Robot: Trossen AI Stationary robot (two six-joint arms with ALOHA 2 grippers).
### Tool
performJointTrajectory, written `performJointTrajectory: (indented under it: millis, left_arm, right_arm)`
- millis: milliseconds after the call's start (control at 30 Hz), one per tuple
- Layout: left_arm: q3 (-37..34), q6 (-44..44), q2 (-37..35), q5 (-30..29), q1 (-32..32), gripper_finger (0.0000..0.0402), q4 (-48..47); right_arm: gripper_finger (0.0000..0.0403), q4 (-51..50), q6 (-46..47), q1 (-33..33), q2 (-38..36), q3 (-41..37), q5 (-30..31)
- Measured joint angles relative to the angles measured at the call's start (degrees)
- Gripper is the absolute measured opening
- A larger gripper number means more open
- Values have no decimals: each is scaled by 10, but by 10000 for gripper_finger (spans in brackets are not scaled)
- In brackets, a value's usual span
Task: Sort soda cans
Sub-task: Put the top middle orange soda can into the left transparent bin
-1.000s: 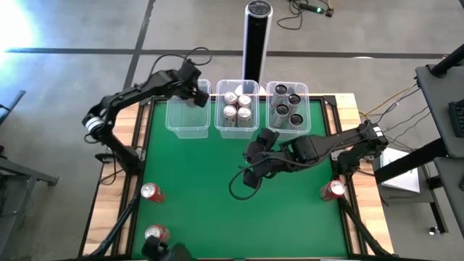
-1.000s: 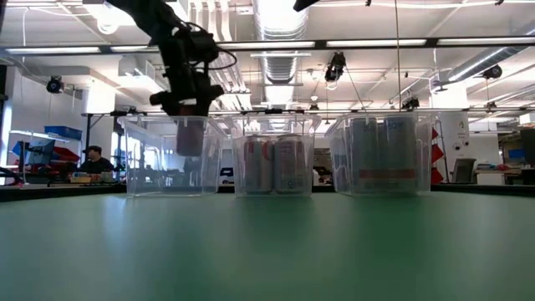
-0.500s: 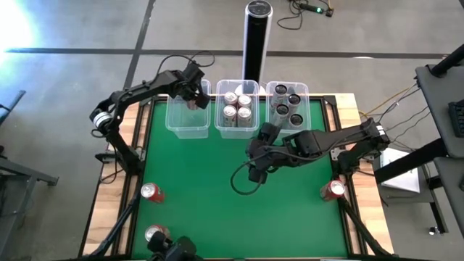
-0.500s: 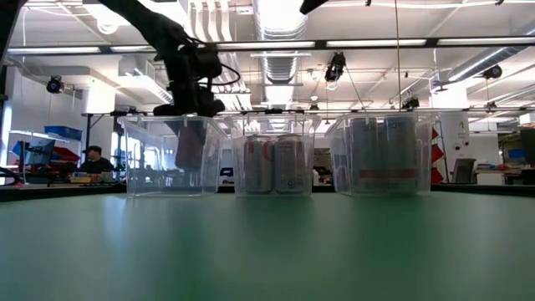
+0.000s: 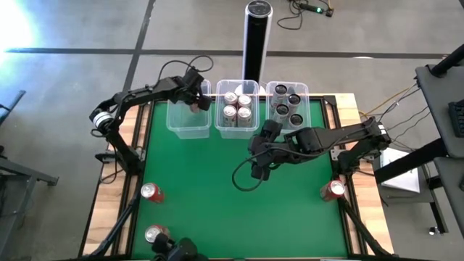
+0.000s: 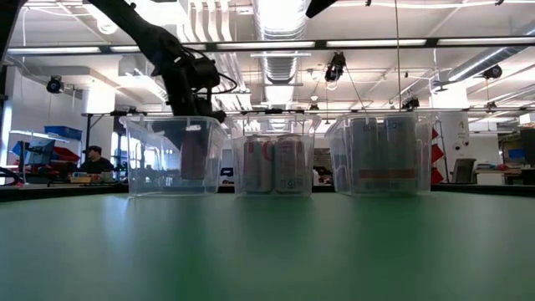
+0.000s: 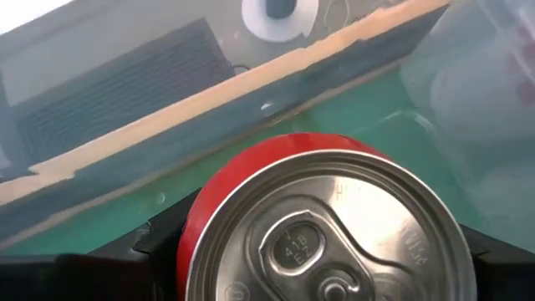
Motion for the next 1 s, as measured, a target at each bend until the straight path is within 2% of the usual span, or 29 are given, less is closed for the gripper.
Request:
performJointTrajectory:
  millis: [200, 400, 567, 1000]
  left_arm:
    - [-6, -4, 0, -1, 0, 286, 32]
    - [-6, 16, 0, -2, 0, 316, 33]
    - [-6, 42, 9, -1, 0, 315, 34]
    - [-4, 42, 28, 9, 0, 313, 52]
  right_arm:
    - [374, 0, 1, 0, 0, 0, 0]
    - [374, -10, 18, 0, -2, 0, 0]
    - [374, -13, 26, 0, -2, 0, 0]
    - [374, -15, 26, -1, -5, 0, 0]
